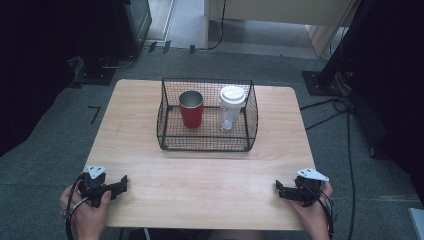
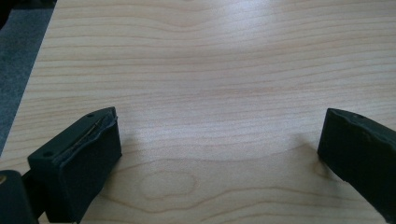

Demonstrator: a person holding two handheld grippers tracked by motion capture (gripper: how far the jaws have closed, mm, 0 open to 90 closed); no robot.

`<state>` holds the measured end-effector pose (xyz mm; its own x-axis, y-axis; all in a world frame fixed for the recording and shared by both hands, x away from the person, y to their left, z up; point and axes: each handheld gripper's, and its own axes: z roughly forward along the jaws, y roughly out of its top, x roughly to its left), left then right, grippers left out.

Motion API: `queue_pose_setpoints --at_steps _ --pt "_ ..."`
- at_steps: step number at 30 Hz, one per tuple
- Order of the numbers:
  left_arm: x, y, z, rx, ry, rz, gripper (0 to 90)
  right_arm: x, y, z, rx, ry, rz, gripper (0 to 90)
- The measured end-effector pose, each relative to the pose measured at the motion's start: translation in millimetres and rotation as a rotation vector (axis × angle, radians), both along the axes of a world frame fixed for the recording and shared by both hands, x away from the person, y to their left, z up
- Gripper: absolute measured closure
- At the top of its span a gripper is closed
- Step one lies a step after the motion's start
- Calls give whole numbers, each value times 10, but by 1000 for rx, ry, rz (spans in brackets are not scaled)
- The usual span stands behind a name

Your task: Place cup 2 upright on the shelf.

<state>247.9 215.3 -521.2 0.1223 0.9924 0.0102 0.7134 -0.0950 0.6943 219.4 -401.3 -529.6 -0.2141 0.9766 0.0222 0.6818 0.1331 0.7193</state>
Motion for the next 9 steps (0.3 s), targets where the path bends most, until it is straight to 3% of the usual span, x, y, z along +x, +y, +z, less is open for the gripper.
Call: queue_pose_setpoints --at_steps 9 --pt "1 0 1 0 0 0 0 -2 76 1 1 1 -46 0"
